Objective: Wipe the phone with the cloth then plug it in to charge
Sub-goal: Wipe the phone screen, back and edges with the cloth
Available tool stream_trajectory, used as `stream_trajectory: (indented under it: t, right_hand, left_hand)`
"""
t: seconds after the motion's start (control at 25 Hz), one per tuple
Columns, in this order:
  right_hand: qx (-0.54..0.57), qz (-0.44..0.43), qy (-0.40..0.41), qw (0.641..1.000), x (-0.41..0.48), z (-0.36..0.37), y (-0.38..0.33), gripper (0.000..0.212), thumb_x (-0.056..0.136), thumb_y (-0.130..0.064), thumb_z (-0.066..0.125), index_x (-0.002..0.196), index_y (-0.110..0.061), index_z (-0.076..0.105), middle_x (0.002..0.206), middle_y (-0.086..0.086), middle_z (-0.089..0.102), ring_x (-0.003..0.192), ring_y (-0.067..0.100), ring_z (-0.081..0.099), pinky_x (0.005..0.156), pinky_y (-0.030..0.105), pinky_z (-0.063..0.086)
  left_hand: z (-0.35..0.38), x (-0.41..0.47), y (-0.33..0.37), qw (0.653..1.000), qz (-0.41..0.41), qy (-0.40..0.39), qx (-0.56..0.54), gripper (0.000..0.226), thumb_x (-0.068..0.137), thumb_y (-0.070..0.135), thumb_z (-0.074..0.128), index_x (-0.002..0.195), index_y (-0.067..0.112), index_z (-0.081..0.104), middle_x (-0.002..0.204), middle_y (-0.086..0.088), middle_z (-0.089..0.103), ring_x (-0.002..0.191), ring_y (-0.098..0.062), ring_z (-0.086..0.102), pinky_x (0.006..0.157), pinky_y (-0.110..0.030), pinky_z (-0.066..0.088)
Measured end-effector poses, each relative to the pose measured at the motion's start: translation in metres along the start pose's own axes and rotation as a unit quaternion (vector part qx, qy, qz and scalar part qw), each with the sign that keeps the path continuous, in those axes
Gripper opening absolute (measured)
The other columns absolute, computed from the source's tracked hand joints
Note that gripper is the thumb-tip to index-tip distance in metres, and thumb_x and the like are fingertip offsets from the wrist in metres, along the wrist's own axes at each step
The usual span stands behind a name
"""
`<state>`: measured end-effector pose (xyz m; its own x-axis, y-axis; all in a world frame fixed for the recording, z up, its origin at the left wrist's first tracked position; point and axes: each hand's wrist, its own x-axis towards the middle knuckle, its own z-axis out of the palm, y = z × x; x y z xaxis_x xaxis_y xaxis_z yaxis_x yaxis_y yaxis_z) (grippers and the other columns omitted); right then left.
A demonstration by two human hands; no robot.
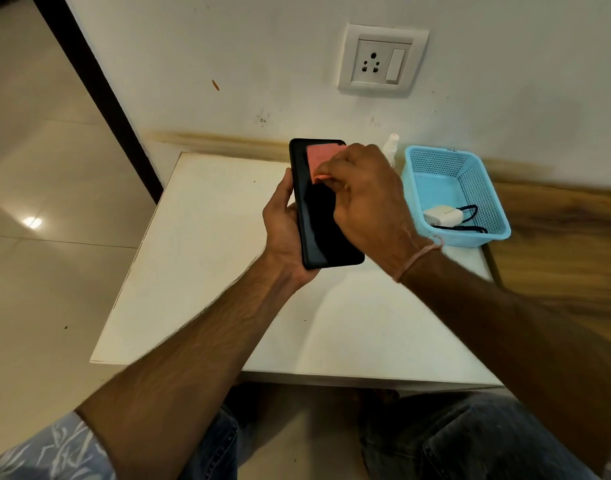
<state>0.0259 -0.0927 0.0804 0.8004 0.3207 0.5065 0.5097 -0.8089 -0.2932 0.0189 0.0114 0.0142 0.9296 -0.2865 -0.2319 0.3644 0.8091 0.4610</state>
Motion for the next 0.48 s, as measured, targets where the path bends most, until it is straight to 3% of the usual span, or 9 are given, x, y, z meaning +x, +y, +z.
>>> stream_trajectory:
  t: [0.2, 0.48]
  right_hand:
    - [0.01, -0.083, -0.03, 0.996, -0.012, -0.003, -0.005, 0.018, 0.082, 0.001, 0.057, 0.094, -0.003, 0.071, 0.096, 0.013, 0.066, 0.095, 0.031, 0.058, 0.08, 0.036, 0.05]
    - [-0.001, 0.027, 0.019, 0.999, 0.006, -0.003, 0.007, 0.016, 0.088, -0.009, 0.057, 0.095, -0.005, 0.071, 0.095, 0.014, 0.064, 0.094, 0.029, 0.055, 0.081, 0.028, 0.041]
  left_hand:
    - [-0.002, 0.0, 0.0, 1.0, 0.0, -0.003, -0.005, 0.053, 0.096, 0.053, 0.051, 0.103, 0.007, 0.076, 0.101, -0.013, 0.071, 0.095, -0.03, 0.07, 0.088, -0.04, 0.054]
    - [0.001, 0.002, -0.002, 1.0, 0.004, -0.001, 0.003, 0.051, 0.097, 0.055, 0.047, 0.094, 0.013, 0.075, 0.094, -0.008, 0.068, 0.088, -0.027, 0.064, 0.083, -0.037, 0.051]
